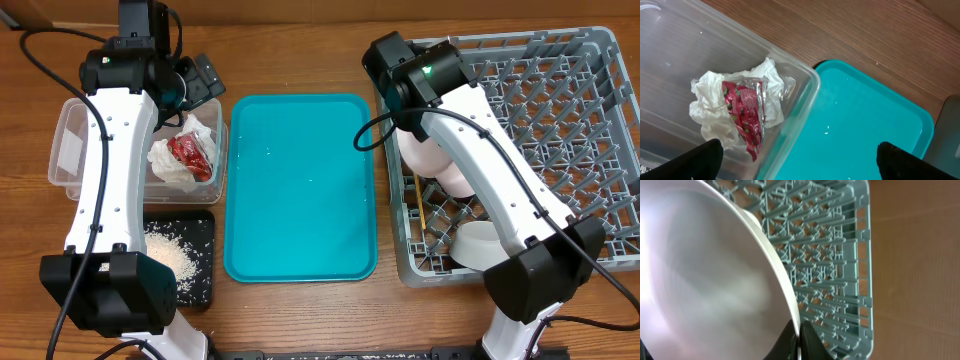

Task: Sort waste into correct bins and load items into the dishwasher
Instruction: 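Lift the white plate with the right gripper and carry it into the rack, then stand the white plate upright in the rack's left slots and release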

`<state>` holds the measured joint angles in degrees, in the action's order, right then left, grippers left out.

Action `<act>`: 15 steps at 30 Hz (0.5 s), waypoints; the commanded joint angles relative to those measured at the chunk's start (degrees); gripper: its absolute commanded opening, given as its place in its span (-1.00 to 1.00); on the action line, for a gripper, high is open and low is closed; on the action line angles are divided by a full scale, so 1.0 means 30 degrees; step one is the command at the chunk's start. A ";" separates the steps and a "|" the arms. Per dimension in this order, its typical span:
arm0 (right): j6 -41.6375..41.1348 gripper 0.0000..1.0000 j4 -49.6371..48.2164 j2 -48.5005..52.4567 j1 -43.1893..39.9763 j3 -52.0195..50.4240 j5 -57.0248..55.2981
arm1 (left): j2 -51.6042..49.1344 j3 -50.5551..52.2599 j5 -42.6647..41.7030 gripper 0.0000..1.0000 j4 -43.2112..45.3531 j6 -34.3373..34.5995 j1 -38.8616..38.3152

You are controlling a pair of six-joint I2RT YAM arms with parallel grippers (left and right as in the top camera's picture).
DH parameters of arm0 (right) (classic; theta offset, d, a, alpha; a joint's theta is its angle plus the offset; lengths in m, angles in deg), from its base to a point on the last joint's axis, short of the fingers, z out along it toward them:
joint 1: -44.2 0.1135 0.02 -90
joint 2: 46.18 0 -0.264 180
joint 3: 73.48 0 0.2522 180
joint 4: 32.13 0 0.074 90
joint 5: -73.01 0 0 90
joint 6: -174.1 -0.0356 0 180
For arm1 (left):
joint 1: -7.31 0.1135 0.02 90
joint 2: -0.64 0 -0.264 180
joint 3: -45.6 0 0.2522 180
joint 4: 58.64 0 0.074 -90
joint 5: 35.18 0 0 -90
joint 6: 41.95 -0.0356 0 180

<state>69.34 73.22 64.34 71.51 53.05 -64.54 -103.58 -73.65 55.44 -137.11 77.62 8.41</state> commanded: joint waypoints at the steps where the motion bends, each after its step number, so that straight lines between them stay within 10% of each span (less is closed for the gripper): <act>1: -0.0109 -0.92 -0.0044 -0.0248 -0.0015 -0.0109 0.0525 | 0.0262 -0.0277 -0.0080 0.99 0.0073 -0.0226 -0.0124; 9: -0.0117 -0.92 0.0175 -0.0153 -0.0007 -0.0481 0.1545 | 0.0262 -0.0277 -0.0080 0.99 0.0073 -0.0226 -0.0131; 15: -0.0109 -0.42 0.0000 -0.0153 -0.0022 -0.0481 0.1967 | 0.0262 -0.0277 -0.0080 0.99 0.0073 -0.0219 -0.0131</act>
<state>69.27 73.28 64.34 71.58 51.63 -59.69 -103.58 -73.65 55.42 -137.11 77.62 8.41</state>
